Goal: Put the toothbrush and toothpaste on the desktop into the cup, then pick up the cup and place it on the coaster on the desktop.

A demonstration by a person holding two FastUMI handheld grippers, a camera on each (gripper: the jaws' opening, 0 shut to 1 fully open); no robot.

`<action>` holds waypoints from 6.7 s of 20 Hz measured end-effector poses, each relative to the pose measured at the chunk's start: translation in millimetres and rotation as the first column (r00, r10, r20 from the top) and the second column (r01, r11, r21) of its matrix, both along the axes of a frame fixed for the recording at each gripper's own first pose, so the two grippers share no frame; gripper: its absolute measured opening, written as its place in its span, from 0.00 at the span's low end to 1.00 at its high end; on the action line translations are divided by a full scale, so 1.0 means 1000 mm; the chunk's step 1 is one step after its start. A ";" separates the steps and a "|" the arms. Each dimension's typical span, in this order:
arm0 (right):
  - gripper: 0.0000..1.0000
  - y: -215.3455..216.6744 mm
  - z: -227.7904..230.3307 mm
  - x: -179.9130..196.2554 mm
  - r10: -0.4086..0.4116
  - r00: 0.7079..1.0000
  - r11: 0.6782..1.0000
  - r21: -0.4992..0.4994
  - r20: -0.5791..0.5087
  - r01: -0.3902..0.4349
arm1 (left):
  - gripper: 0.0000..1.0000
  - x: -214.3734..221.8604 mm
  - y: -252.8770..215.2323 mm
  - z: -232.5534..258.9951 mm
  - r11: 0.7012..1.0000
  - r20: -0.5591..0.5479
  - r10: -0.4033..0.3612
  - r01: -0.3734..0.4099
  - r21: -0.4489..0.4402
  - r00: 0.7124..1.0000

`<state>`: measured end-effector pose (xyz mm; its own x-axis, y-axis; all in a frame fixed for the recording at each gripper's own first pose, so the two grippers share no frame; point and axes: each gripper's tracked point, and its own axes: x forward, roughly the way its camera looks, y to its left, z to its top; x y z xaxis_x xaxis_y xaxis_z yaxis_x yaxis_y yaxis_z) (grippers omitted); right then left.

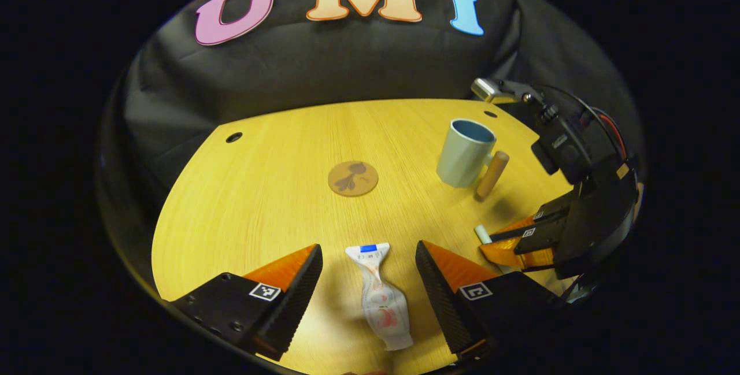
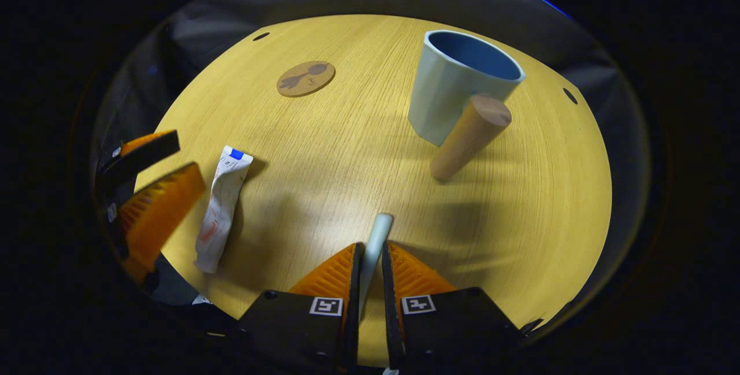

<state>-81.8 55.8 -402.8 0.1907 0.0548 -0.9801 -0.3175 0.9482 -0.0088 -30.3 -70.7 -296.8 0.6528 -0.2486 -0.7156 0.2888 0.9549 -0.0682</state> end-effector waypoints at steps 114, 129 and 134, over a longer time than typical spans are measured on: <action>0.99 -0.108 0.177 0.155 -0.269 0.586 0.957 0.281 0.764 0.073 | 0.00 0.128 -0.116 0.184 0.940 0.270 0.079 0.018 -0.340 0.959; 0.99 -0.192 0.172 0.132 -0.307 0.589 0.952 0.249 0.747 0.180 | 0.00 0.168 -0.184 0.127 0.951 0.210 0.057 0.011 -0.310 0.976; 0.96 -0.185 0.172 0.138 -0.298 0.608 0.953 0.263 0.736 0.149 | 0.24 0.151 -0.188 0.115 0.946 0.185 0.087 -0.024 -0.322 0.979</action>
<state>56.4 -129.0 -230.8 0.8883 0.0449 -0.4571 -0.0450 0.9989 0.0108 120.6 -259.1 -181.5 0.7904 -0.4005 -0.4636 0.2740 0.9079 -0.3173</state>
